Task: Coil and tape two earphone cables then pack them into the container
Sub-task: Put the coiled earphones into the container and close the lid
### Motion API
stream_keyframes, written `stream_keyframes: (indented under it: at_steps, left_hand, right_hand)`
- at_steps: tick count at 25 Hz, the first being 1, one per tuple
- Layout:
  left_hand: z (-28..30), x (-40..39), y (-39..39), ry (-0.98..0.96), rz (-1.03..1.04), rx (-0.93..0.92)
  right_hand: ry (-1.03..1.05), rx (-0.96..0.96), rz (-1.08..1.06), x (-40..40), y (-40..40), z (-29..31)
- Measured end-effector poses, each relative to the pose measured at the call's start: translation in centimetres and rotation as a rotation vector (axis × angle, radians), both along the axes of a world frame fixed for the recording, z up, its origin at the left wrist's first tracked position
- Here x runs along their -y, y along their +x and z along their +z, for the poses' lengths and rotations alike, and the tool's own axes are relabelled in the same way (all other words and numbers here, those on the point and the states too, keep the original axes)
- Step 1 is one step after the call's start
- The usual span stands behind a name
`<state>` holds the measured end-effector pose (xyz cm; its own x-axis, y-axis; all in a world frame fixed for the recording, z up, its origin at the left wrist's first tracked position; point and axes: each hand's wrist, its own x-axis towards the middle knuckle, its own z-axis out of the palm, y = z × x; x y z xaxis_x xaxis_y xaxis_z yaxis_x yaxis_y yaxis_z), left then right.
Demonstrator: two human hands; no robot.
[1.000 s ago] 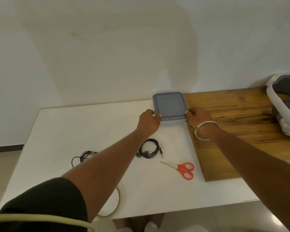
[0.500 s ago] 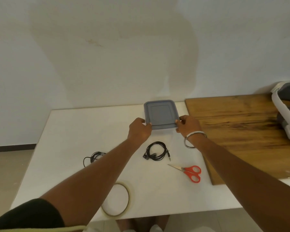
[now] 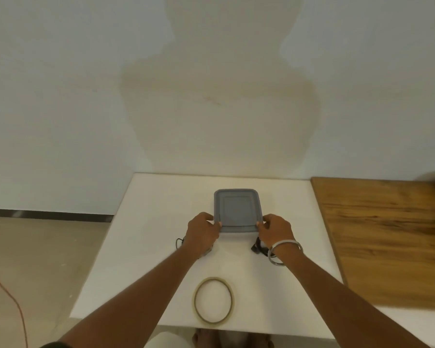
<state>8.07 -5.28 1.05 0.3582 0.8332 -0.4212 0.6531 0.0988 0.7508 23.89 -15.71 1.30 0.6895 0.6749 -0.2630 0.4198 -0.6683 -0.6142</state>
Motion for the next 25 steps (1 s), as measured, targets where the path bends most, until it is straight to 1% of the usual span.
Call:
stream_keyframes:
  at_steps: [2,5,10,12,13,15,17,19,21,23,25]
  left_hand:
    - [0.1,-0.1,-0.9,0.013,-0.030,-0.044]
    - [0.3,0.4,-1.5,-0.001,-0.045,-0.053]
    - [0.5,0.9,-1.5,0.031,-0.083,-0.089]
    - [0.6,0.9,-1.6,0.057,-0.085,-0.096]
    - [0.6,0.8,-1.8,0.066,-0.077,-0.089]
    - [0.4,0.7,-2.2,0.059,-0.072,-0.064]
    - [0.1,1.0,-2.7,0.063,-0.101,-0.036]
    - [-0.4,1.3,-3.0,0.101,-0.118,-0.017]
    - [-0.8,1.6,-3.1,0.107,-0.094,0.011]
    - [-0.9,1.5,-3.1,0.062,-0.037,0.045]
    - [-0.9,1.4,-3.2,-0.005,0.021,0.081]
  right_hand:
    - [-0.023,0.015,0.020,0.2,-0.9,0.0]
    - [-0.043,0.025,0.032,0.7,-1.5,0.1]
    - [-0.099,0.046,0.054,0.8,-1.5,0.0]
    - [-0.093,0.112,0.069,0.9,-1.8,0.0]
    - [-0.065,0.176,0.084,0.9,-2.1,0.1]
    - [0.020,0.362,0.189,0.9,-2.8,0.4]
    - [0.109,0.465,0.354,0.5,-4.0,0.6]
    - [0.131,0.489,0.506,-0.2,-5.4,0.4]
    - [0.089,0.494,0.605,-0.9,-6.9,0.0]
    - [0.054,0.518,0.629,-1.5,-7.7,-0.7]
    - [0.031,0.532,0.610,-2.0,-8.1,-1.0]
